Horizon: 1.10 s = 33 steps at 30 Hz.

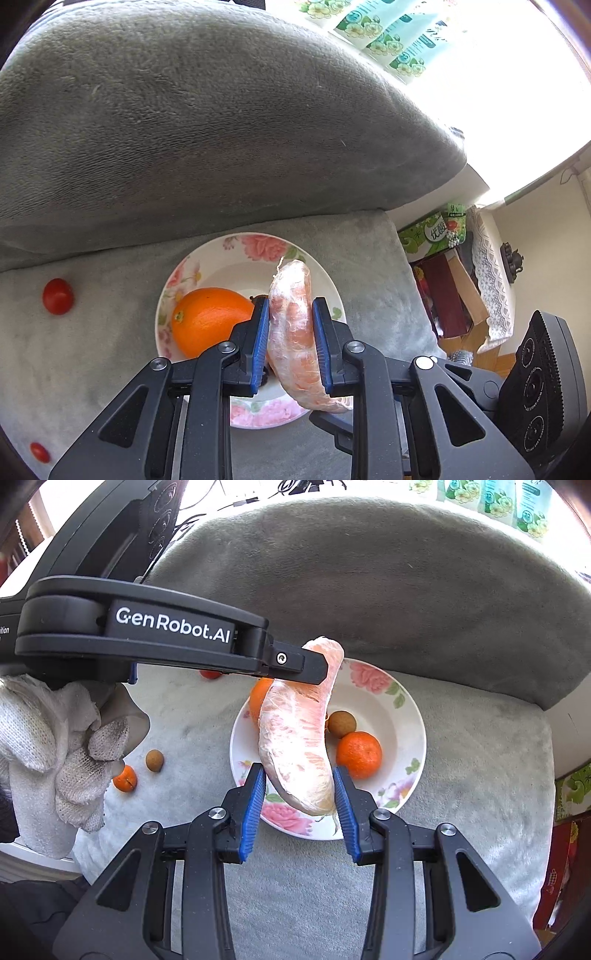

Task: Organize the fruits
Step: 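Lift the pomelo segment and carry it over the plate with both grippers, then lower the pomelo segment onto the plate and open both grippers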

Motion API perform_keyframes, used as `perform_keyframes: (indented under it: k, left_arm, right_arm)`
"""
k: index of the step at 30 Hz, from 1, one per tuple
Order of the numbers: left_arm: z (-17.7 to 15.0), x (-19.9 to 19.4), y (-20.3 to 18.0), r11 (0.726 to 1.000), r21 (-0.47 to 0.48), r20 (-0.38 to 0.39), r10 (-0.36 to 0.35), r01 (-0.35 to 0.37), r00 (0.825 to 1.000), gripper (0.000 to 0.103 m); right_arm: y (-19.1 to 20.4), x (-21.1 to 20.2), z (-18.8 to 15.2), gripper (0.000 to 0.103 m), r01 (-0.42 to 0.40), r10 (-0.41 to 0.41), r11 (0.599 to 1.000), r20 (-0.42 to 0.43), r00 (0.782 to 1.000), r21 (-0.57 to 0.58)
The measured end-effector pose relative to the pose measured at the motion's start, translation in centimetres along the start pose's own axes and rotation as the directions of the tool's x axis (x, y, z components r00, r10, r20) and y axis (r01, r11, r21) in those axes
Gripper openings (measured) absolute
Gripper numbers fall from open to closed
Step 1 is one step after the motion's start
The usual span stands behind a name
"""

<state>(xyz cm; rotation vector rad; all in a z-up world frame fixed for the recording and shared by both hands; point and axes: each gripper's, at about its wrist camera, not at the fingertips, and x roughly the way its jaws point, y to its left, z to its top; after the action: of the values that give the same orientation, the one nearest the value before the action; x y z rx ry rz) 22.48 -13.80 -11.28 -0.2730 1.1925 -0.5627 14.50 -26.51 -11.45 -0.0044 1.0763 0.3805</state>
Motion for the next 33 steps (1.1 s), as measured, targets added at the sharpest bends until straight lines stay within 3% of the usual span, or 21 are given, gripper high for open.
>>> perform_keyframes:
  k: [16,33]
  left_arm:
    - [0.9,2.1,-1.1,0.999,0.037,-0.043,0.030,-0.029,0.999,0.022]
    - [1.3,2.6,-2.0,0.996,0.070,-0.048,0.058,-0.055,0.997,0.022]
  right_arm:
    - [-2.6,0.7,-0.1,0.039,0.014,-0.013,0.999,-0.016,1.000,0.049]
    - [-2.1,2.1,-0.1,0.042,0.049,-0.047,0.998,-0.034,0.998,0.051]
